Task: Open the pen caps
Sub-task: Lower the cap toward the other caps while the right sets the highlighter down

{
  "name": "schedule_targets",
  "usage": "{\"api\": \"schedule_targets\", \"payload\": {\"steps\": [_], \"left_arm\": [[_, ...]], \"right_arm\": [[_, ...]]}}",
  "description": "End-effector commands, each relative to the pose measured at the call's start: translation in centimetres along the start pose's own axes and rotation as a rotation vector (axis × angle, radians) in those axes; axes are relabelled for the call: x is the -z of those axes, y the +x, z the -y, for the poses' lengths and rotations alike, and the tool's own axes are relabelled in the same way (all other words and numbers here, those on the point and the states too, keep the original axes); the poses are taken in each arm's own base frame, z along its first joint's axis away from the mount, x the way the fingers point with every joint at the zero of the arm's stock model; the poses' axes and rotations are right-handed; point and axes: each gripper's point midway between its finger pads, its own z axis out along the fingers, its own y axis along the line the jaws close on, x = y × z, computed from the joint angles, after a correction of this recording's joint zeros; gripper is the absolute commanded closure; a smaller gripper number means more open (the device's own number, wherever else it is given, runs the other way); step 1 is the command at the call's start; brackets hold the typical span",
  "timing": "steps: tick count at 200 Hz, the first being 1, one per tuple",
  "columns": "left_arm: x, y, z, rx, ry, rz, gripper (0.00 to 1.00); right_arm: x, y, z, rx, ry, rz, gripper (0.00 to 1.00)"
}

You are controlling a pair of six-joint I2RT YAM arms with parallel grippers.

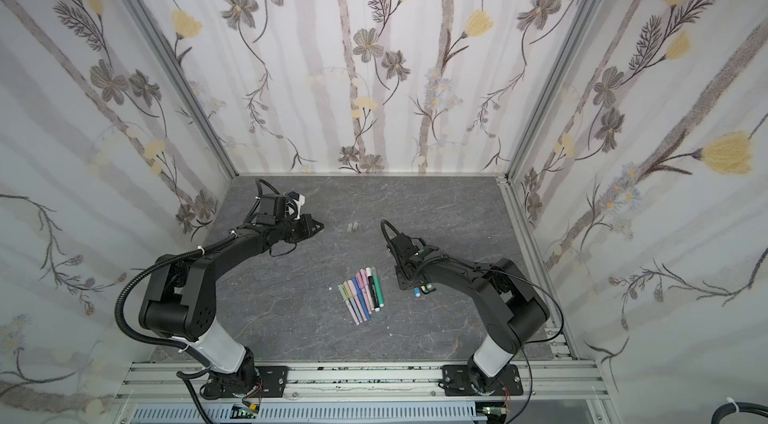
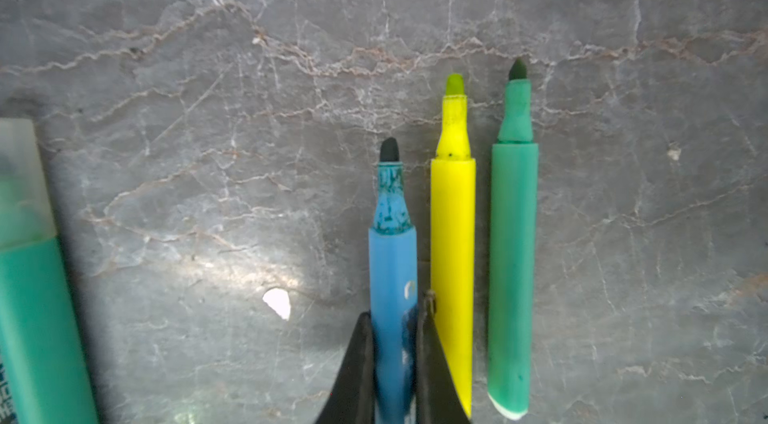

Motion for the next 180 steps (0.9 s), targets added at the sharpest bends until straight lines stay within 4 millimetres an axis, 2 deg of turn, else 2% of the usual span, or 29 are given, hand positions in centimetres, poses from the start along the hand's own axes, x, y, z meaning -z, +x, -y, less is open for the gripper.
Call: {"api": "schedule_targets", "payload": {"steps": [1, 45, 118, 159, 164, 180], "left_arm": [[-0.2, -0.3, 0.2, -0.013, 0.016, 0.009, 1.00], [-0.4, -0.2, 0.1, -0.008, 0.019, 0.004, 1.00], [-0.9, -0.1, -0.1, 0.000, 0.025, -0.002, 1.00], [-2.2, 0.1, -1.0, 0.011, 0.015, -0.024, 0.98], [-2.4, 0.2, -1.2, 0.016, 0.012, -0.028, 0.98], [-3.3, 0.2, -1.6, 0.026, 0.011, -0.044, 0.96]], "right_arm": [[0.0, -0.4, 0.2, 0.002, 0.017, 0.011, 0.94], [0.0, -0.7, 0.2, -0.001, 0.016, 0.016, 0.82], [0.6, -1.7, 0.2, 0.004, 0.017, 0.034, 0.75], [2.5, -3.3, -0.6, 0.003, -0.038, 0.093, 0.73], [3.7, -3.9, -0.8, -0.002, -0.058, 0.126, 0.73], [4.7, -4.5, -1.0, -0.005, -0.080, 0.149, 0.73]]}}
